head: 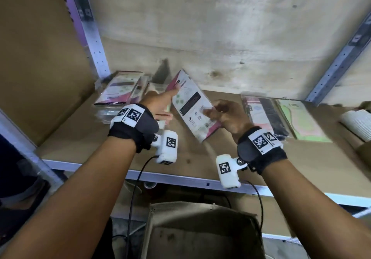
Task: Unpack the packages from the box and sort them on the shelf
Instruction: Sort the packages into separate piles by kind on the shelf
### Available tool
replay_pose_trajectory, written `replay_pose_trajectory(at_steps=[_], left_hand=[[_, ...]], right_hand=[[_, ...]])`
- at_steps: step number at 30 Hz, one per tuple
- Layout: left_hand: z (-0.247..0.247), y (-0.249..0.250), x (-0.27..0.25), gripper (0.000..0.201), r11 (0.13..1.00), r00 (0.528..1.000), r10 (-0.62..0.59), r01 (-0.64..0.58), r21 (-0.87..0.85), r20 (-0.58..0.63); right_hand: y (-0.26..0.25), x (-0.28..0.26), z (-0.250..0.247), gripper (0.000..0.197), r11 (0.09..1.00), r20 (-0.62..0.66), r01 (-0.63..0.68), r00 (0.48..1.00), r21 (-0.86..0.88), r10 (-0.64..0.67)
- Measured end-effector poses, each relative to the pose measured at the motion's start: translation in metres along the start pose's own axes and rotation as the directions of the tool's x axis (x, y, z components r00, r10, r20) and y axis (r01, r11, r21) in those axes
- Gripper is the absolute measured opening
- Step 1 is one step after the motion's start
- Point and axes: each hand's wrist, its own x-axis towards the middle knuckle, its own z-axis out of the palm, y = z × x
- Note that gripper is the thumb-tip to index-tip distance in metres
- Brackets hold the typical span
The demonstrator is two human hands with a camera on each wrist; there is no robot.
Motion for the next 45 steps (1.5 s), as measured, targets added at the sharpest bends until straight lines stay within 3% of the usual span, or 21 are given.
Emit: replay_pose_trajectory(at_steps=[3,5,7,11,14,18,21,23,26,28,33,36,39,41,45], left_hand=[[0.016,0.008,-0.014,0.101,0.963,0.960,-0.099,0.158,-0.217,0.262],[0.023,0.012,-0.017,0.107,0.919,0.929,-0.087,0.215,-0.332,0.360],[0.029,0.012,-0.015,0.092,0.895,0.917,-0.014,0.189,-0.405,0.399],[0.038,0.007,-0.007,0.037,0.864,0.962,-0.024,0.157,-0.478,0.272],[0.047,0.001,-0.003,0.016,0.867,0.974,-0.044,0.148,-0.476,0.222],[0.058,-0.001,-0.004,0.014,0.897,0.964,-0.021,0.135,-0.421,0.264],[0.068,-0.002,-0.008,0.014,0.910,0.945,0.027,0.112,-0.400,0.326],[0.076,-0.003,-0.012,0.011,0.924,0.935,0.047,0.093,-0.371,0.352],[0.085,-0.007,-0.016,0.008,0.946,0.934,0.044,0.075,-0.316,0.355],[0.086,-0.009,-0.014,0.009,0.960,0.949,0.048,0.042,-0.278,0.311],[0.058,-0.005,0.007,0.009,0.960,0.991,0.115,-0.093,-0.265,0.070],[0.037,-0.003,0.016,0.006,0.979,0.979,0.173,-0.160,-0.127,0.105],[0.027,-0.005,0.019,0.021,0.970,0.964,0.229,-0.237,0.044,0.136],[0.026,-0.007,0.020,0.017,0.939,0.948,0.268,-0.297,0.172,0.171],[0.034,-0.011,0.021,0.037,0.848,0.918,0.359,-0.396,0.354,0.166]], right_hand=[[-0.005,-0.018,-0.018,0.011,0.960,-0.022,0.185,0.981,-0.211,-0.193],[-0.005,-0.027,-0.027,0.020,0.842,0.003,0.311,0.939,-0.441,-0.345],[-0.003,-0.034,-0.032,0.030,0.744,0.070,0.369,0.914,-0.557,-0.400],[0.003,-0.037,-0.039,0.044,0.694,0.133,0.349,0.929,-0.630,-0.346],[0.009,-0.036,-0.051,0.050,0.781,0.180,0.326,0.945,-0.532,-0.272],[0.028,-0.034,-0.073,0.037,0.911,-0.030,0.209,0.972,-0.355,-0.235],[0.042,-0.034,-0.084,0.030,0.989,-0.092,0.082,0.991,-0.121,-0.094],[0.049,-0.036,-0.086,0.021,0.998,0.010,-0.020,1.000,0.068,0.019],[0.054,-0.042,-0.083,0.023,0.957,0.250,-0.188,0.959,0.222,0.131],[0.058,-0.043,-0.082,0.029,0.955,0.297,-0.211,0.944,0.207,0.144],[0.065,-0.043,-0.091,0.035,0.961,0.353,-0.227,0.922,0.158,0.160],[0.069,-0.044,-0.095,0.045,0.971,0.391,-0.224,0.904,0.085,0.174],[0.071,-0.044,-0.097,0.045,0.982,0.427,-0.185,0.891,0.027,0.156],[0.071,-0.045,-0.098,0.045,0.986,0.456,-0.168,0.876,-0.015,0.156],[0.073,-0.046,-0.099,0.062,0.990,0.468,-0.124,0.872,-0.072,0.144]])
